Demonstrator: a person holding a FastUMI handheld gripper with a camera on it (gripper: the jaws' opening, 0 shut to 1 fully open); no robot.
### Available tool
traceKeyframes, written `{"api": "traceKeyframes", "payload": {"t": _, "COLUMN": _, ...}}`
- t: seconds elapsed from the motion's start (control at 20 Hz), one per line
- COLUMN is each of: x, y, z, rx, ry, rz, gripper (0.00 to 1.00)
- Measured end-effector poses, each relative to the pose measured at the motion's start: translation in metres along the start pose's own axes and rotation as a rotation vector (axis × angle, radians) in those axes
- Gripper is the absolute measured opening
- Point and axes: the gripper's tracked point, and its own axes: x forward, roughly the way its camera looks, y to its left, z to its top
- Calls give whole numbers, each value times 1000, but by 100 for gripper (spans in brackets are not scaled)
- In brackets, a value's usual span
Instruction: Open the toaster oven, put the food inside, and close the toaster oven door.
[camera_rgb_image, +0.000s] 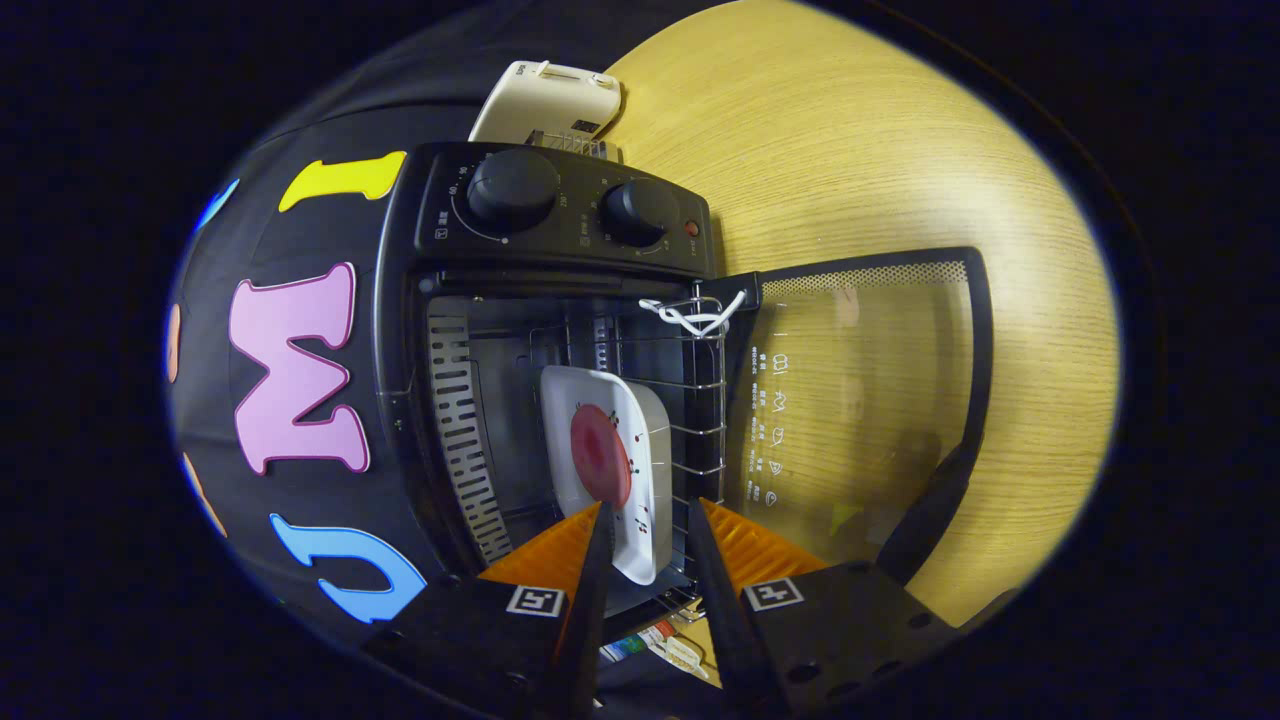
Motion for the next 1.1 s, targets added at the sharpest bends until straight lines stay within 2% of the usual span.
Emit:
{"api": "traceKeyframes", "payload": {"t": 0.1, "x": -9, "y": -6, "z": -7, "rx": -7, "ry": 29, "rz": -2, "gripper": 66}}
{"api": "traceKeyframes", "payload": {"t": 0.15, "x": -17, "y": -8, "z": -7, "rx": -27, "ry": 43, "rz": 9, "gripper": 92}}
{"api": "traceKeyframes", "payload": {"t": 0.2, "x": -24, "y": -8, "z": -13, "rx": -54, "ry": 50, "rz": 12, "gripper": 99}}
{"api": "traceKeyframes", "payload": {"t": 0.5, "x": -83, "y": 15, "z": -39, "rx": -325, "ry": 138, "rz": 170, "gripper": 97}}
{"api": "traceKeyframes", "payload": {"t": 0.65, "x": -108, "y": 3, "z": -44, "rx": -548, "ry": 158, "rz": 188, "gripper": 97}}
{"api": "traceKeyframes", "payload": {"t": 0.85, "x": -134, "y": -34, "z": -42, "rx": -854, "ry": 168, "rz": 125, "gripper": 97}}
{"api": "traceKeyframes", "payload": {"t": 1.1, "x": -134, "y": -96, "z": -19, "rx": -1355, "ry": 143, "rz": -91, "gripper": 98}}
